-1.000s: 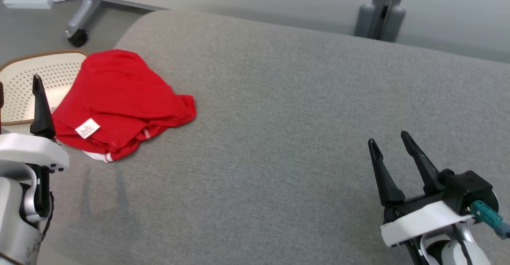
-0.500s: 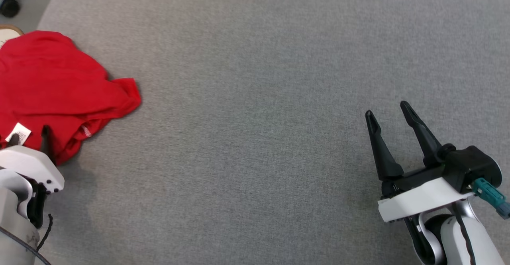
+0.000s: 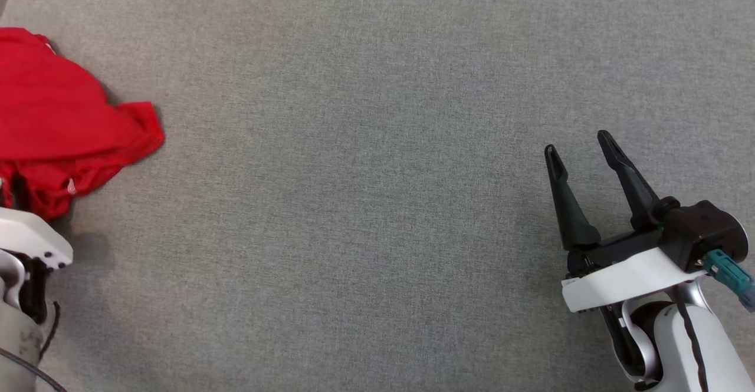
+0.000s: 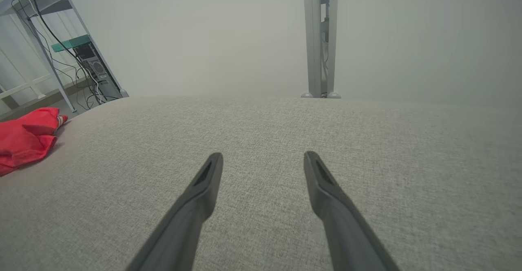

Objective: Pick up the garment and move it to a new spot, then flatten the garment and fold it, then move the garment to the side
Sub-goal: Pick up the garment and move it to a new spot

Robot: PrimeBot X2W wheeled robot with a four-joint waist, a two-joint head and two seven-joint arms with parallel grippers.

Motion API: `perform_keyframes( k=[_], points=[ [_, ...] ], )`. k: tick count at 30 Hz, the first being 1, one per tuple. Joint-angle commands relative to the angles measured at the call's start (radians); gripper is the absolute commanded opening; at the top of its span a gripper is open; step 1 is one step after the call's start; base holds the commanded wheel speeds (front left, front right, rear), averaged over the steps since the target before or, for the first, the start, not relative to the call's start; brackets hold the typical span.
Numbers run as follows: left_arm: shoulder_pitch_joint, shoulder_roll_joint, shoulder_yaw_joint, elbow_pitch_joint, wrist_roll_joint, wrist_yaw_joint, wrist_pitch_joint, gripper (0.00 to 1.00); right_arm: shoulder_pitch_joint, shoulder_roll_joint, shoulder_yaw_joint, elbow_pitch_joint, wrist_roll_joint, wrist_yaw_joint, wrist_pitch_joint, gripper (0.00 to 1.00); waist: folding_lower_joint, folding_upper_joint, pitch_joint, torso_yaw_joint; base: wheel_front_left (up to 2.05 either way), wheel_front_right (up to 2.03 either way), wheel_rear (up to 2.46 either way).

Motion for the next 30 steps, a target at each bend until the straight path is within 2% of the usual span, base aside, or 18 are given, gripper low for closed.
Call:
perform_keyframes(
  k=[1, 4, 5, 8, 11, 15, 17, 20, 23, 24, 30],
  points=[
    [-0.033, 0.027, 0.017, -0.051, 0.014, 0.014, -0.009, 0.0, -0.006, -0.007, -0.008, 0.002, 0.008, 0.0, -0.013, 1.0, 0.0, 0.0, -0.013, 0.006, 0.0, 0.0, 0.0],
    [0.002, 0.043, 0.1, -0.235, 0.051, 0.044, -0.01, 0.0, 0.002, -0.007, -0.019, 0.005, 0.013, 0.0, -0.023, 1.0, 0.0, 0.0, -0.034, 0.015, 0.0, 0.0, 0.0],
    [0.002, 0.043, 0.1, -0.235, 0.051, 0.044, -0.01, 0.0, 0.002, -0.007, -0.019, 0.005, 0.013, 0.0, -0.023, 1.0, 0.0, 0.0, -0.034, 0.015, 0.0, 0.0, 0.0],
    [0.074, 0.023, 0.193, -0.414, 0.106, 0.058, -0.009, 0.0, 0.013, -0.007, -0.033, 0.012, 0.02, 0.0, -0.033, 1.0, 0.0, 0.0, -0.061, 0.02, 0.0, 0.0, 0.0],
    [0.131, -0.013, 0.273, -0.57, 0.166, 0.068, -0.01, 0.0, 0.024, -0.007, -0.04, 0.02, 0.03, 0.0, -0.042, 1.0, 0.0, 0.0, -0.093, 0.018, 0.0, 0.0, 0.0],
    [0.222, -0.081, 0.331, -0.756, 0.257, 0.07, -0.01, 0.0, 0.034, -0.007, -0.045, 0.03, 0.04, 0.0, -0.051, 1.0, 0.0, 0.0, -0.13, 0.008, 0.0, 0.0, 0.0],
    [0.263, -0.11, 0.351, -0.84, 0.293, 0.066, -0.01, 0.04, 0.04, -0.007, -0.047, 0.033, 0.049, 0.0, -0.055, 1.0, 0.0, 0.0, -0.148, -0.001, 0.0, 0.0, 0.0],
    [0.334, -0.16, 0.351, -0.962, 0.347, 0.062, -0.01, 0.07, 0.058, -0.007, -0.054, 0.039, 0.059, 0.0, -0.063, 1.0, 0.0, 0.0, -0.178, -0.016, 0.0, 0.0, 0.0],
    [0.403, -0.196, 0.333, -1.051, 0.393, 0.049, -0.01, 0.03, 0.07, -0.006, -0.052, 0.05, 0.07, 0.0, -0.07, 1.0, 0.0, 0.0, -0.208, -0.036, 0.0, 0.0, 0.0],
    [0.428, -0.209, 0.319, -1.079, 0.407, 0.043, -0.01, 0.0, 0.075, -0.007, -0.05, 0.054, 0.074, 0.0, -0.07, 1.0, 0.0, 0.0, -0.216, -0.044, 0.0, 0.0, 0.0],
    [0.535, -0.257, 0.226, -1.187, 0.464, 0.02, -0.01, 0.0, 0.095, -0.007, -0.037, 0.065, 0.093, 0.0, -0.081, 1.0, 0.0, 0.0, -0.248, -0.096, 0.0, 0.0, 0.0]
  ],
)
